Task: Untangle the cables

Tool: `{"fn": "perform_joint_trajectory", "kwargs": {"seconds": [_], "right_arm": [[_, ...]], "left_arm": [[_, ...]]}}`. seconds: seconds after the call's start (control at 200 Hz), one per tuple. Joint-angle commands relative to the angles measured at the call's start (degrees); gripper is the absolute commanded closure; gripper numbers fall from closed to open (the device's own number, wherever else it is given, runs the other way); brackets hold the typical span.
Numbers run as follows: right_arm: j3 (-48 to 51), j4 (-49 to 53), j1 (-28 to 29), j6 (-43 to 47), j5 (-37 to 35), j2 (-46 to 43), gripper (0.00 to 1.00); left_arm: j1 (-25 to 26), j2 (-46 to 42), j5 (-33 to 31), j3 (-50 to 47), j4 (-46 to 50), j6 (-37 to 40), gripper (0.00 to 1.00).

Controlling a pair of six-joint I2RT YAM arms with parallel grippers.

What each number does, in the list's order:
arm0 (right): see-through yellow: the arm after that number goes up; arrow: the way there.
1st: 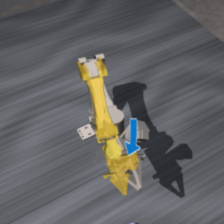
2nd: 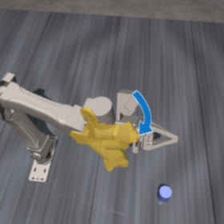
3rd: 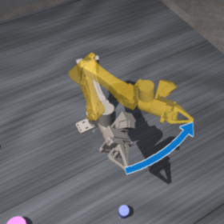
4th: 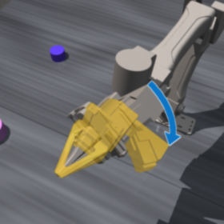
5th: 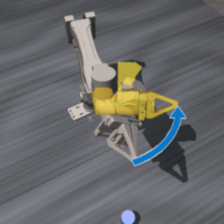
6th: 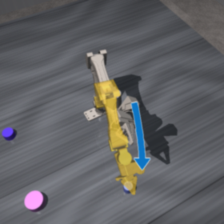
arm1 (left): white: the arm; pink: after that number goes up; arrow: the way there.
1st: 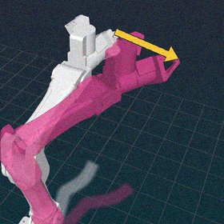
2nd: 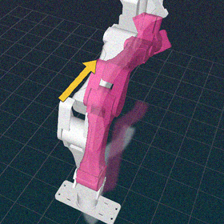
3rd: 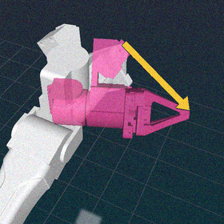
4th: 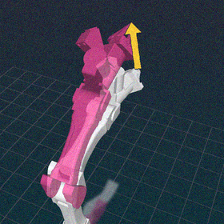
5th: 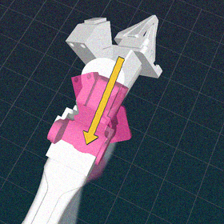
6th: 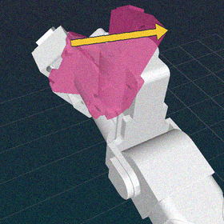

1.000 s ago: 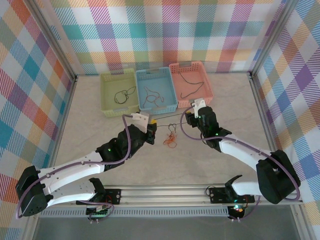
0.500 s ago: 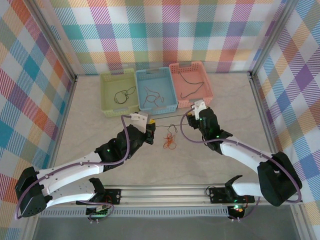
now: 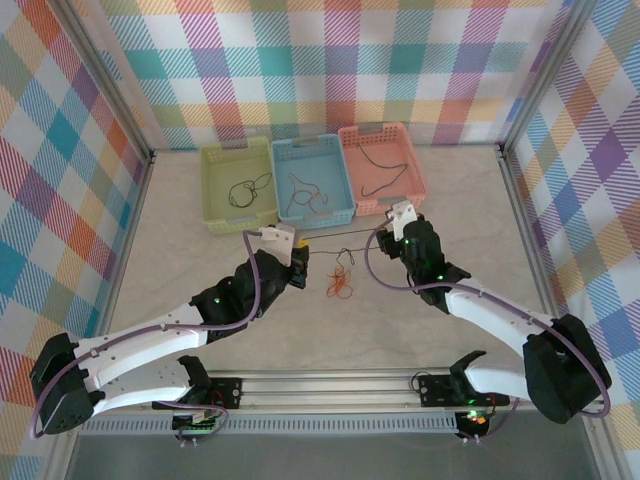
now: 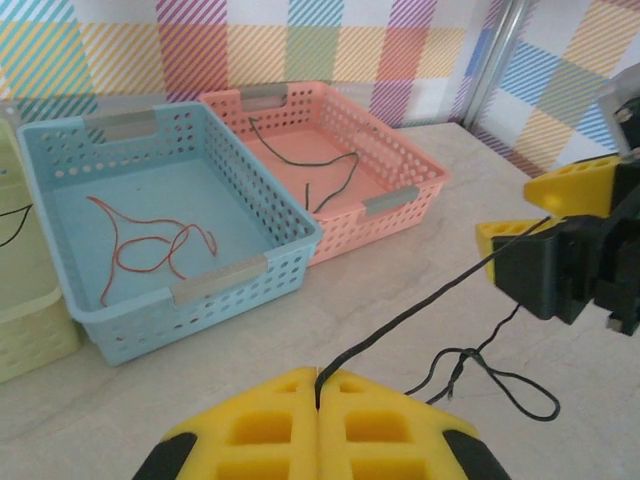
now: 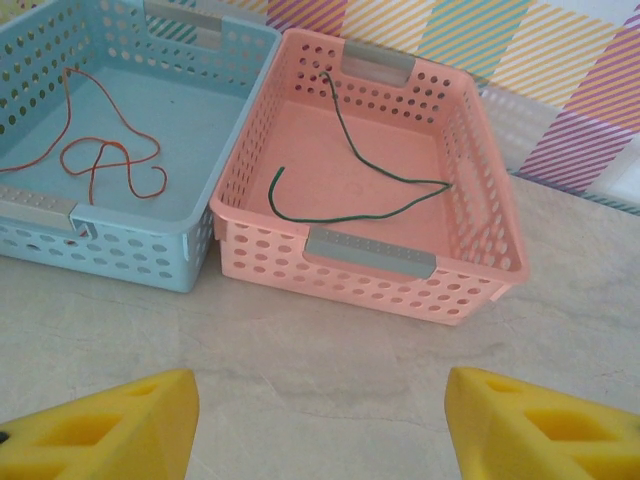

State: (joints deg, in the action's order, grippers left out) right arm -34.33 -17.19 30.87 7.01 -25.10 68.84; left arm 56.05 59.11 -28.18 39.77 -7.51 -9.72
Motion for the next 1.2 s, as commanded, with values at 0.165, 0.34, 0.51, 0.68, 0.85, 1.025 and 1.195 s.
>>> {"fn": "perform_joint_trajectory", "kwargs": {"seconds": [0.165,0.34,0.51,0.68,0.85,1.025,1.195], "right_arm": [[1.7,-1.1,-1.3,2.3,-9.5,-1.6,0.32],[2.1,-0.7,-1.2,1.6,-5.3,-4.1,0.32],[1.6,1.7,-1.0,3.8,-3.0,-7.9,0.37],[-2.3,7.5,-1.0,11.7,-3.6,-9.9,0.40],[-4.1,7.0,-0.9,22.1,-14.3,-7.1,0.39],[-4.4,4.7,-0.9,24.4,-16.8,-5.9,0.37],[-3.2,6.9,-1.0,16.0,-1.7,-10.0,0.39]], "left_arm": [[-1.3,-0.5,-10.3,1.2,2.6,-2.7,1.00],[-1.5,0.2,-9.9,1.4,2.9,-2.7,1.00],[-1.6,1.4,-9.5,2.2,3.4,-2.3,1.00],[-1.6,2.0,-8.6,2.3,3.2,-2.0,1.00],[-1.7,2.9,-8.4,2.6,3.4,-1.9,1.00],[-2.0,2.9,-7.8,2.6,3.4,-2.1,1.00],[-2.0,2.8,-4.8,2.6,2.7,-1.6,1.00]]}}
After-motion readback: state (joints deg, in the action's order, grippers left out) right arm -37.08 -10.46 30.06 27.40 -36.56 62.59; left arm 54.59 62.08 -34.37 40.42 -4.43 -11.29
